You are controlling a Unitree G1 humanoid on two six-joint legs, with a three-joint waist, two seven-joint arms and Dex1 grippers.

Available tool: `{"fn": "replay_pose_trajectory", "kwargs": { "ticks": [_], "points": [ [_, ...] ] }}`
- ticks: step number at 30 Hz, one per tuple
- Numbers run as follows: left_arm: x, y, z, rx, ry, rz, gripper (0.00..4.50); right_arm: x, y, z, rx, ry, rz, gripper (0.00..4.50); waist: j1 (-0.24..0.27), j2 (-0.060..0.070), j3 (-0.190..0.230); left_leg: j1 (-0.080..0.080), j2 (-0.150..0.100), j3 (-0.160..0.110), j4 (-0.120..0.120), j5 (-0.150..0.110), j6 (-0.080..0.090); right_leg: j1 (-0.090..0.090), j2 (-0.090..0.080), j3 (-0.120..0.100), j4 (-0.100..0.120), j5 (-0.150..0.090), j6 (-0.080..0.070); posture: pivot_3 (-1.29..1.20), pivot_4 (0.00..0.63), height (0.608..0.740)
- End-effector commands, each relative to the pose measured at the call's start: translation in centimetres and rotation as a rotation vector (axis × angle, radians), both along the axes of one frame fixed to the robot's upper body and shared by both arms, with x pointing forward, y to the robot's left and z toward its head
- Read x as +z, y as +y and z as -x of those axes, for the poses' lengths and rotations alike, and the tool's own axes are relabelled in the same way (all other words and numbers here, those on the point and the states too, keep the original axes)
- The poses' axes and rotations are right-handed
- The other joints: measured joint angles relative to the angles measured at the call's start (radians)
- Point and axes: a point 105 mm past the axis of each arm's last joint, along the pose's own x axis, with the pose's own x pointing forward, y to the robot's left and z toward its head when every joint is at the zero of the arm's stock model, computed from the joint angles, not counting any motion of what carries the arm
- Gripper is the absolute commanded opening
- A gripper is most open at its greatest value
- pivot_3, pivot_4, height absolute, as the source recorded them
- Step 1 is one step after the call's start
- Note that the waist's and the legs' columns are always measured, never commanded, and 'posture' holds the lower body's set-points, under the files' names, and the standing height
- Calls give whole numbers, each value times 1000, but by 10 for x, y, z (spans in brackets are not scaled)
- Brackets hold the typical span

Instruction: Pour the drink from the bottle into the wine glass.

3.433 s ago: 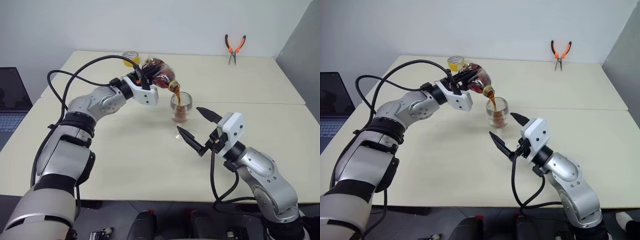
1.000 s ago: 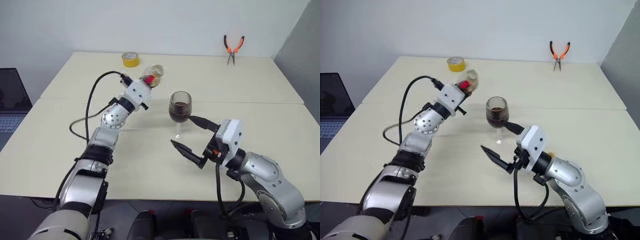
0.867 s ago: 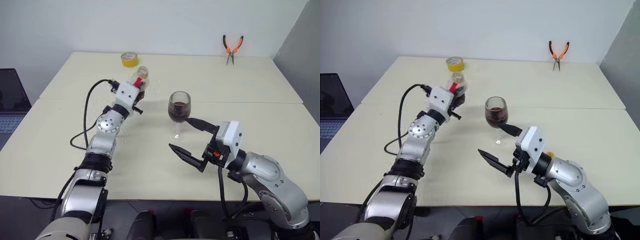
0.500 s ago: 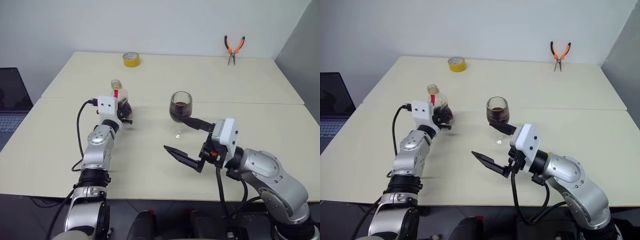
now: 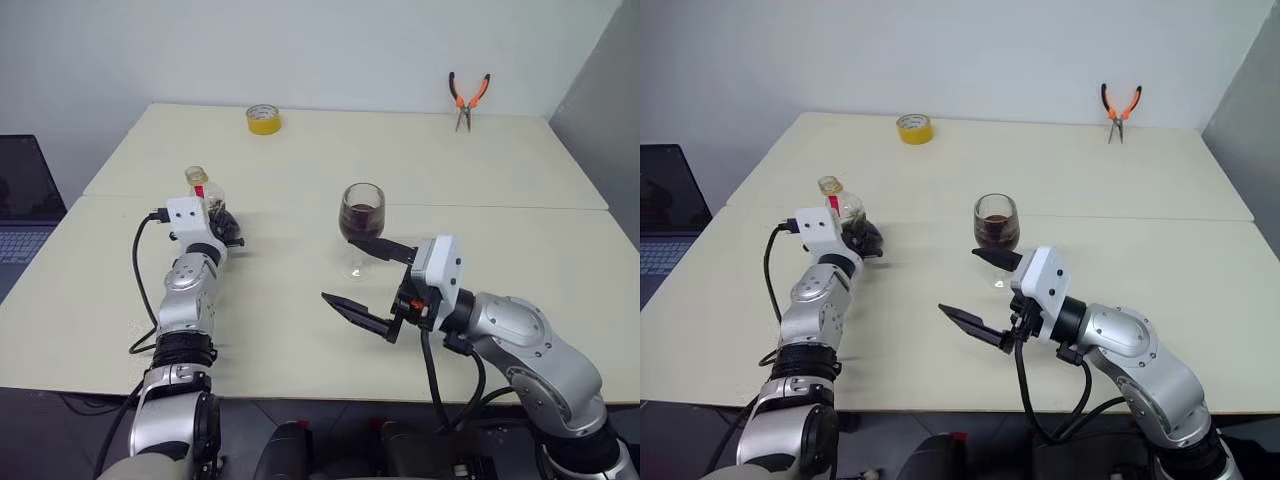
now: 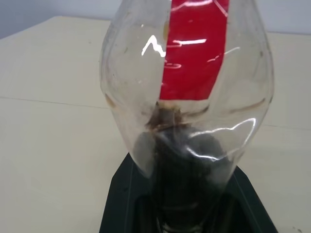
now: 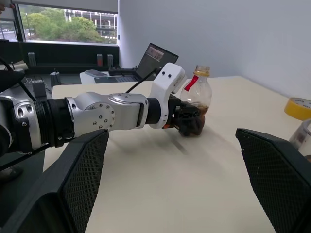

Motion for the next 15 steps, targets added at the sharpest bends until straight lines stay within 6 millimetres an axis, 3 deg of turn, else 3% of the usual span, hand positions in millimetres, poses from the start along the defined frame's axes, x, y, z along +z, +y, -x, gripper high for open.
{"fn": "replay_pose_trajectory", "kwargs": {
  "ticks": [1, 3, 15],
  "points": [
    [8, 4, -3, 4, -25, -11, 631, 11, 1, 3, 15, -55, -18, 4500, 0, 0, 0, 0, 0, 0, 0, 0, 0, 0, 0, 0, 0, 0, 0, 0, 150, 740],
    [8, 3, -4, -4, -29, 2, 631, 11, 0, 3, 14, -55, -17, 4500, 0, 0, 0, 0, 0, 0, 0, 0, 0, 0, 0, 0, 0, 0, 0, 0, 150, 740],
    [16, -6, 8, -61, -86, -32, 4474, 10, -4, 2, -9, -58, -5, 4500, 0, 0, 0, 0, 0, 0, 0, 0, 0, 0, 0, 0, 0, 0, 0, 0, 150, 740]
  ]
}}
